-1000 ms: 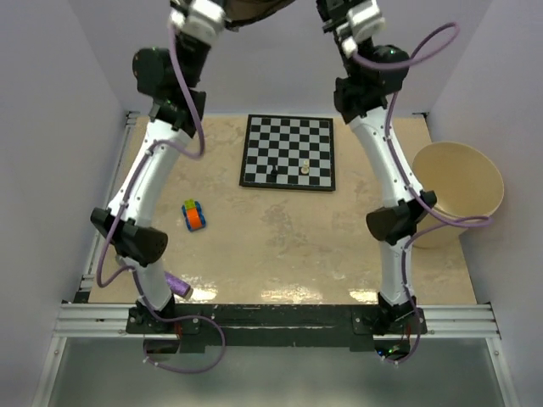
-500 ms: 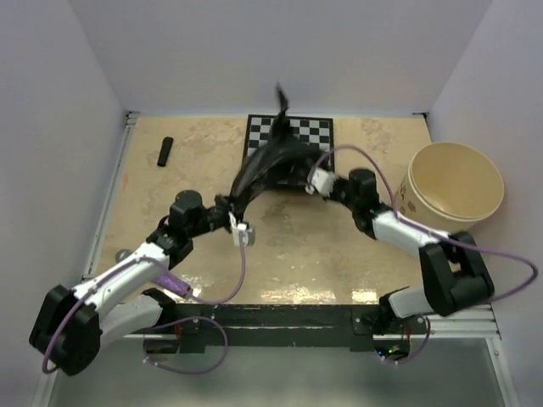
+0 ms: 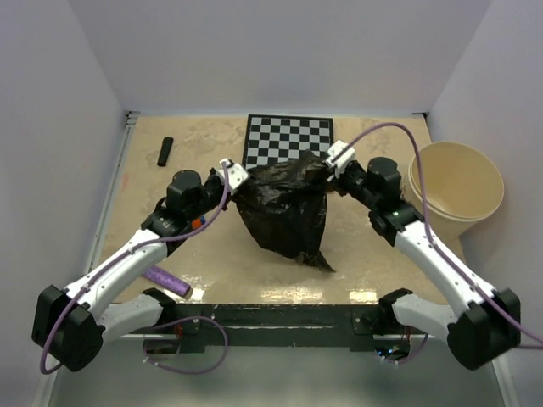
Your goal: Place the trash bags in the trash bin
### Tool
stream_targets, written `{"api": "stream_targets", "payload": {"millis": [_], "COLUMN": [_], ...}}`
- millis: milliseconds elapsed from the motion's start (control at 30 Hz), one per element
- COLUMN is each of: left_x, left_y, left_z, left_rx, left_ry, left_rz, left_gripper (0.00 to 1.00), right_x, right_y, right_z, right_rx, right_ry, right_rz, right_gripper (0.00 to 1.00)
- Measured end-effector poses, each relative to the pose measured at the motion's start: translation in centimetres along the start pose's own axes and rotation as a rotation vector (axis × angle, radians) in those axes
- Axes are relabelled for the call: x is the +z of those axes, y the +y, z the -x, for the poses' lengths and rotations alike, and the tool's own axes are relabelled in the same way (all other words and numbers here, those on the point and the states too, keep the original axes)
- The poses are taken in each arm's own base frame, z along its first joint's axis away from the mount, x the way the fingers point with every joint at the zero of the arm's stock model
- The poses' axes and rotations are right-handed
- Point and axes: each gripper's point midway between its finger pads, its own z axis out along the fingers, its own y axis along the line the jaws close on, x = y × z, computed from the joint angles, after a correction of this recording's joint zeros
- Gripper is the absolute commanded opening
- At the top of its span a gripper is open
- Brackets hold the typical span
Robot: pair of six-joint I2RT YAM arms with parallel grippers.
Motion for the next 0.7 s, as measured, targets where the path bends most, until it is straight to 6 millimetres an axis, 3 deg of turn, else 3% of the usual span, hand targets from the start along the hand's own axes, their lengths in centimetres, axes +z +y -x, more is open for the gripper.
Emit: {"api": "stream_targets", "payload": {"millis": [133,167,233,300,400,433,467,500,567,600,633,700], "left_x": [1.4,1.9,3.4,5.3,7.4,7.6,7.6,7.3,5.6,3.5,1.8,-3.7], "left_y": [3.2,4.2,7.5,11.8,18.9,21.2,22.8,25.0,27.5,28.4,28.5,27.3], "left_z": [0.4,0.7,2.4,5.2,11.3,13.7,15.9,19.6,25.5,29.4,31.9,38.1], "left_rx": [-0.126,-0.143,-0.164,-0.153,-0.081,-0.051,-0.025,0.008,0.054,0.093,0.121,0.228], "left_ry": [0.035,0.035,0.025,-0.02,-0.131,-0.177,-0.223,-0.299,-0.447,-0.557,-0.634,-0.843], "left_rz": [0.127,0.156,0.231,0.322,0.481,0.537,0.58,0.633,0.709,0.753,0.777,0.825], "left_gripper": [0.0,0.0,0.0,0.0,0.0,0.0,0.0,0.0,0.0,0.0,0.0,0.0], "right_x": [4.4,5.4,8.8,12.4,18.9,20.5,20.8,20.6,17.7,15.0,11.8,4.4], "right_y": [1.3,1.2,-0.4,-3.1,-10.3,-13.9,-15.4,-17.8,-20.8,-21.9,-22.4,-21.8], "right_z": [-6.2,-6.8,-6.5,-4.3,4.0,9.3,11.8,16.1,23.6,27.4,31.0,37.3], "right_rx": [0.136,0.153,0.176,0.167,0.1,0.059,0.042,0.006,-0.059,-0.102,-0.15,-0.26], "right_ry": [0.181,0.2,0.211,0.163,-0.014,-0.142,-0.205,-0.311,-0.513,-0.622,-0.735,-0.941], "right_rz": [0.022,0.018,-0.014,-0.065,-0.191,-0.265,-0.305,-0.363,-0.471,-0.524,-0.572,-0.641], "right_gripper": [0.0,0.0,0.0,0.0,0.0,0.0,0.0,0.0,0.0,0.0,0.0,0.01]}}
